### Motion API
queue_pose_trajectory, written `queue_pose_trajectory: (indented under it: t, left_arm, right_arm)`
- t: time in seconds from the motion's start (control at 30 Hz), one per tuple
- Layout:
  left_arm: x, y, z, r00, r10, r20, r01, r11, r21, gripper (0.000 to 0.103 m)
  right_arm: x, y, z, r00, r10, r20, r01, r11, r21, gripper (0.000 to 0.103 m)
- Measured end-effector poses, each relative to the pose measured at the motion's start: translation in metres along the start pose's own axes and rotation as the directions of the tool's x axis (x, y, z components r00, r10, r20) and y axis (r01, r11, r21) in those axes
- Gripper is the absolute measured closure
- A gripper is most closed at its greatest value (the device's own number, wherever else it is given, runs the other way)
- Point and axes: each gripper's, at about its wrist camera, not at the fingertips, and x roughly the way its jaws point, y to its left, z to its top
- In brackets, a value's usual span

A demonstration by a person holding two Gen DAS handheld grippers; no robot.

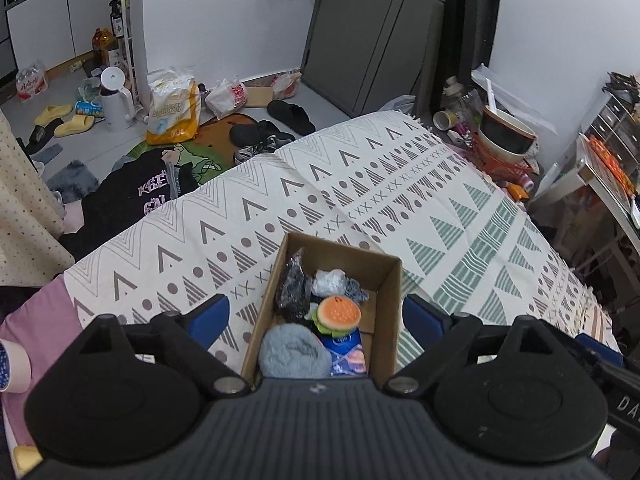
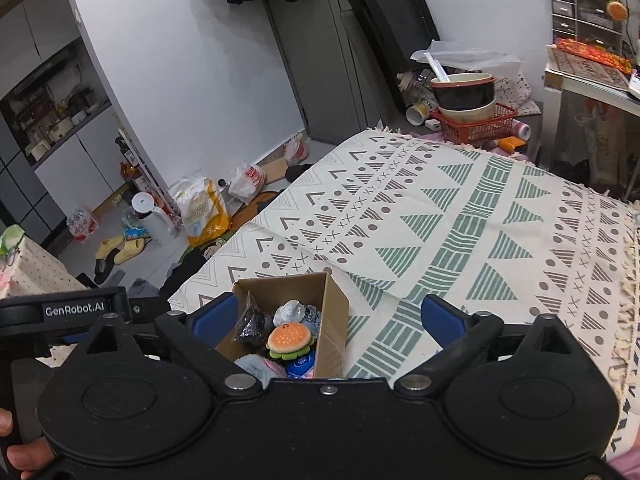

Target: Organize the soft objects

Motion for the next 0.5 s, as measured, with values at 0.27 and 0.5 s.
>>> queue_pose_trajectory:
  t: [0.27, 0.5]
  left_arm:
    - [-0.026, -0.012, -0.023, 1.000, -0.005, 0.007, 0.005, 0.998, 0.055, 0.007]
    - [-0.045, -0.023, -0.041, 1.000, -0.019, 0.019, 0.017, 0.995, 0.102, 0.006]
  right_arm:
    - [-0.033, -0.021, -0.012, 1.000, -0.006, 0.018, 0.006, 1.000, 0.029, 0.000]
    - [-0.058, -0.037, -0.021, 1.000, -0.017, 0.021, 0.017, 0.999, 0.029, 0.000]
